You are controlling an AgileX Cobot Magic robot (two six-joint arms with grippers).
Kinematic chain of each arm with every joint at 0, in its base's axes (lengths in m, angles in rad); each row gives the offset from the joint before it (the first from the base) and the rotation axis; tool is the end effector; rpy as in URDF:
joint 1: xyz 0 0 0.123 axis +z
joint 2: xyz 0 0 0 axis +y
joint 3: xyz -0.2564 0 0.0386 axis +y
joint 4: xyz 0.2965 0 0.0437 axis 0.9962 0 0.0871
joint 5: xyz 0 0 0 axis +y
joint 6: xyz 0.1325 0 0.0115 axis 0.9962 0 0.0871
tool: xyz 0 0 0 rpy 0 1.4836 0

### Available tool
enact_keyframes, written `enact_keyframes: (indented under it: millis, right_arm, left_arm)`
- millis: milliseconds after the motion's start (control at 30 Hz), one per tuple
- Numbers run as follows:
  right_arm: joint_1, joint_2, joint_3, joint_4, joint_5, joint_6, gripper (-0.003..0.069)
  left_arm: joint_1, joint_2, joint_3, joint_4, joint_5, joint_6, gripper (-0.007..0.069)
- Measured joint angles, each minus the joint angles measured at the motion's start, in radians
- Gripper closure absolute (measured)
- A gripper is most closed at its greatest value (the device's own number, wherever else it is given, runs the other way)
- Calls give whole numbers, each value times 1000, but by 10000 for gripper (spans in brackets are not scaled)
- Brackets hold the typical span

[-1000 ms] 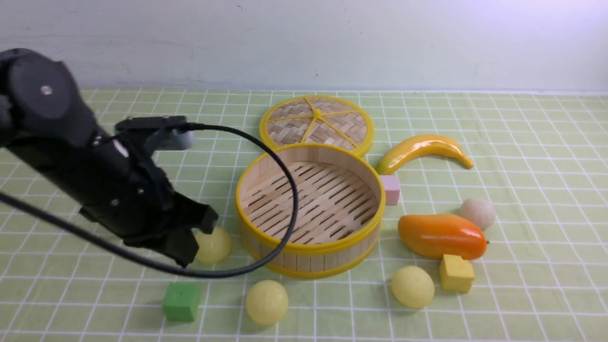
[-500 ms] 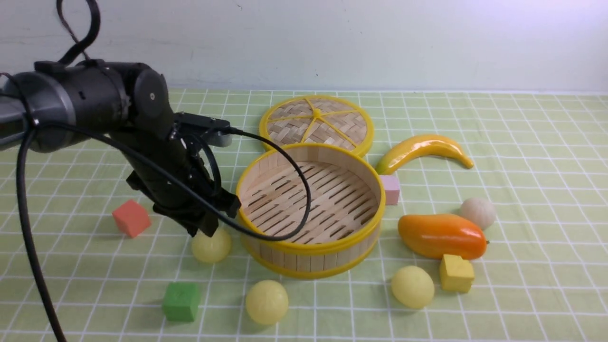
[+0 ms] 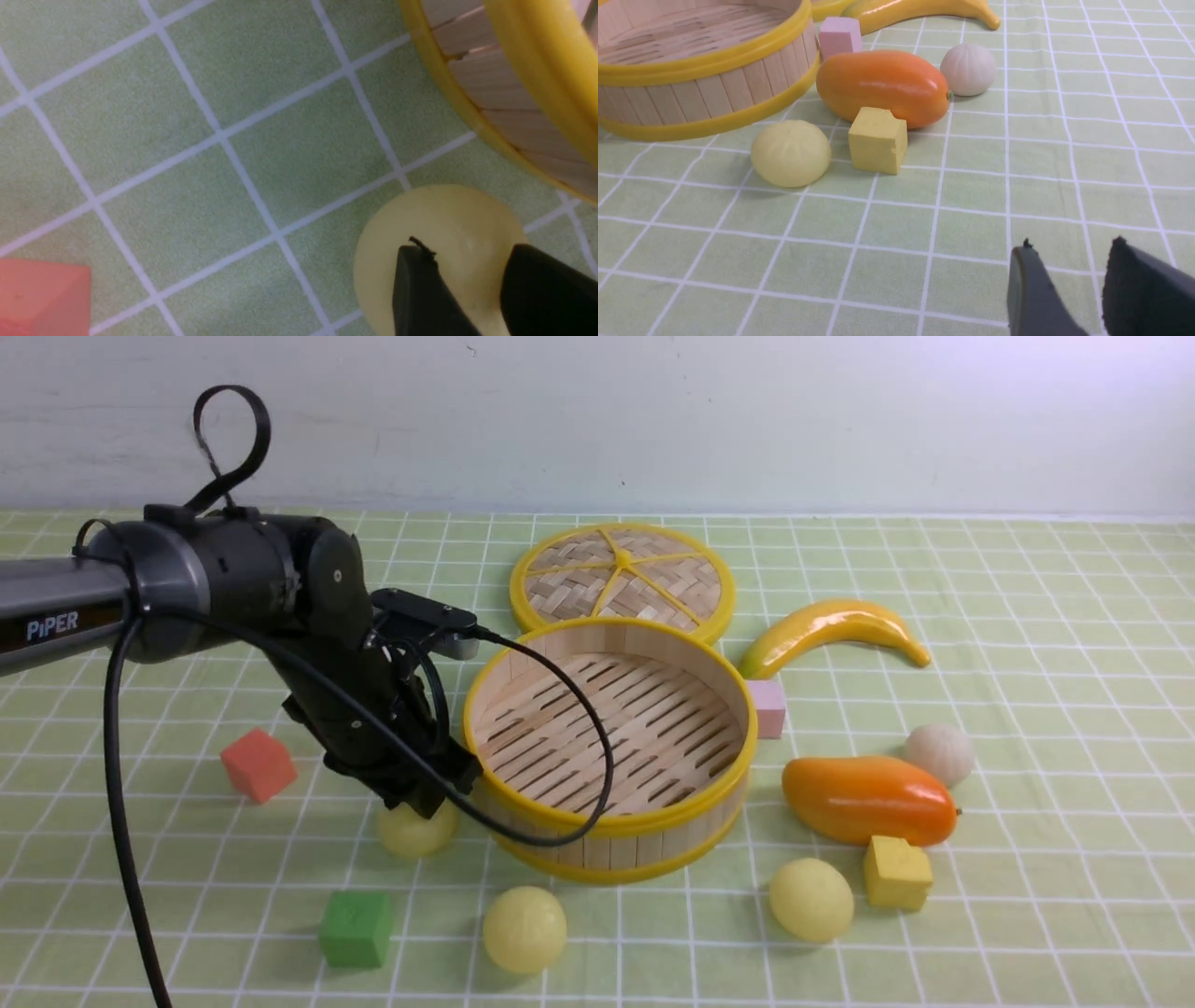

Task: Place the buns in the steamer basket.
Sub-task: Use the left arm to grab a steamed stuffed bun, then use the left arm to put the steamed stuffed bun into the steamer

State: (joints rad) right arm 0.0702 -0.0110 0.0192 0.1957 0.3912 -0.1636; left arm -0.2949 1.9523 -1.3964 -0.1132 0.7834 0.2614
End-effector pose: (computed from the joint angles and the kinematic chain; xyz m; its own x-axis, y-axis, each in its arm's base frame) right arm 0.1654 0.0215 0.1601 -0.3024 -0.0036 -0.9532 -0.1352 0.9900 0.0391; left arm 0.4256 -0.1404 0.1015 -0.8363 0.4416 -0.3248 0.4721 0.8814 -0.0174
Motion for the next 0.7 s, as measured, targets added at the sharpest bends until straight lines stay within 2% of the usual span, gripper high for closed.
enact_keyframes:
  millis: [33,133,167,200,300,467,567,700]
  right_arm:
    - [0,0,0,0,0,0,420]
    - [0,0,0,0,0,0,420]
    - [0,0,0,0,0,0,420]
    - [0,0,0,0,0,0,420]
    - [0,0,0,0,0,0,420]
    - [0,0,0,0,0,0,420]
    - [0,0,0,0,0,0,420]
    - [0,0,0,0,0,0,420]
  left_arm:
    - [0,0,0,1,0,0,427]
    - [0,1,-1,1,4,0,574]
    - [0,1,-1,1,5,0,583]
    - [0,1,-2,1,17,0,629]
    - [0,-5,-4,3,36,-3,638]
    - [-4,-95,-32,25,121,-79,638]
    - [-46,-183,-99,35,135,-88,638]
    - [-127,-164,-196,31,129,-91,638]
